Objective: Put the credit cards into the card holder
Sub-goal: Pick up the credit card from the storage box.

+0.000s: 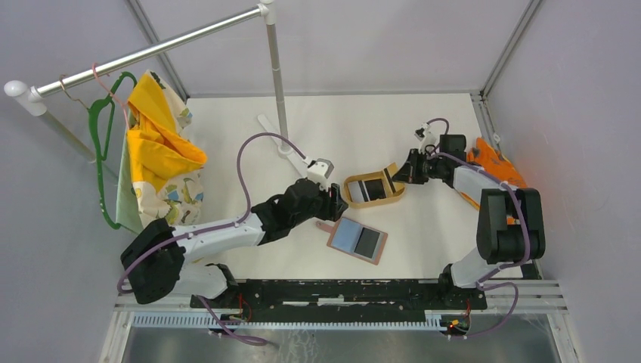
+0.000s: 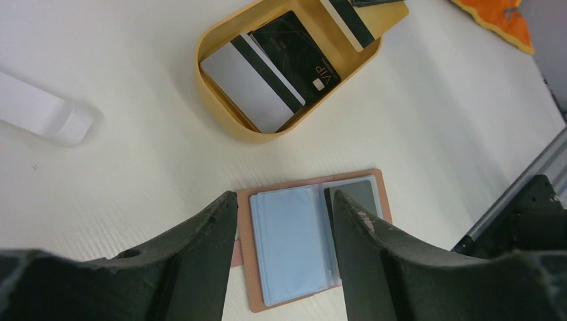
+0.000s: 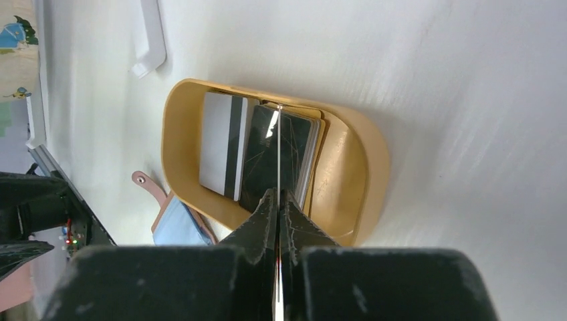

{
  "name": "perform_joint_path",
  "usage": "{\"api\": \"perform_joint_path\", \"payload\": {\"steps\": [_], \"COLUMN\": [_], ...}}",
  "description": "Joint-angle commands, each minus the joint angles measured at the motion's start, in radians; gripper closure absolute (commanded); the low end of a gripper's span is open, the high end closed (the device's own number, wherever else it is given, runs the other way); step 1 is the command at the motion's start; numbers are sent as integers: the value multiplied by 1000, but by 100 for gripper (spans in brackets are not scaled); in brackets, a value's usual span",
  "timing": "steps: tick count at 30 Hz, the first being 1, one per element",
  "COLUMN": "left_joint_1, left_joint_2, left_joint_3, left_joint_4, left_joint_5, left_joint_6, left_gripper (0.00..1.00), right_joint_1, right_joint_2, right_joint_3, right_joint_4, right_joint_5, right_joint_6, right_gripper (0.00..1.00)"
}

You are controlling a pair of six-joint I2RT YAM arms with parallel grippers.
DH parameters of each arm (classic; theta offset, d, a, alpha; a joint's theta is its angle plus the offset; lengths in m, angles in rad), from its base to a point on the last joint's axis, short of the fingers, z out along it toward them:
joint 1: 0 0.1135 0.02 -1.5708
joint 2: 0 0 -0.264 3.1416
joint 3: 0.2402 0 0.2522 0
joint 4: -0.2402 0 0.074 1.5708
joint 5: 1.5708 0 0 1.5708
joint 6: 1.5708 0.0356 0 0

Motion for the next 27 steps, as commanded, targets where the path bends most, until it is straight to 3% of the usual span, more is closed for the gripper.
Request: {"api": "perform_joint_path", "payload": {"steps": [1, 4, 8, 11, 14, 21, 27], "left_joint_1": [0, 3, 16, 44, 61, 70, 70], "left_joint_2": [-128, -171, -158, -134, -142, -28, 125], "left_joint_3": [-82, -129, -144, -179, -285, -283, -244], "left_joint_4": [209, 300, 391, 482, 707, 833, 978], "left_joint_5": [34, 55, 145, 250, 314, 374, 448], "left_joint_6": [14, 12, 18, -13, -60, -102, -136], "left_gripper": [34, 20, 15, 10, 1, 3, 14], "right_joint_1": [-39, -64, -72, -72, -64, -8, 49], "right_joint_2": [-133, -201, -277, -334, -393, -504, -520], "right_joint_3": [-31, -101, -230, -335, -394, -447, -455], "right_joint_4": [48, 161, 474, 750, 848, 903, 944], "right_joint_5": [-37, -188, -424, -481, -487, -481, -467], "right_joint_6": [-63, -59, 96, 265, 302, 294, 353], "right_gripper": [100, 100, 100, 100, 100, 100, 100]}}
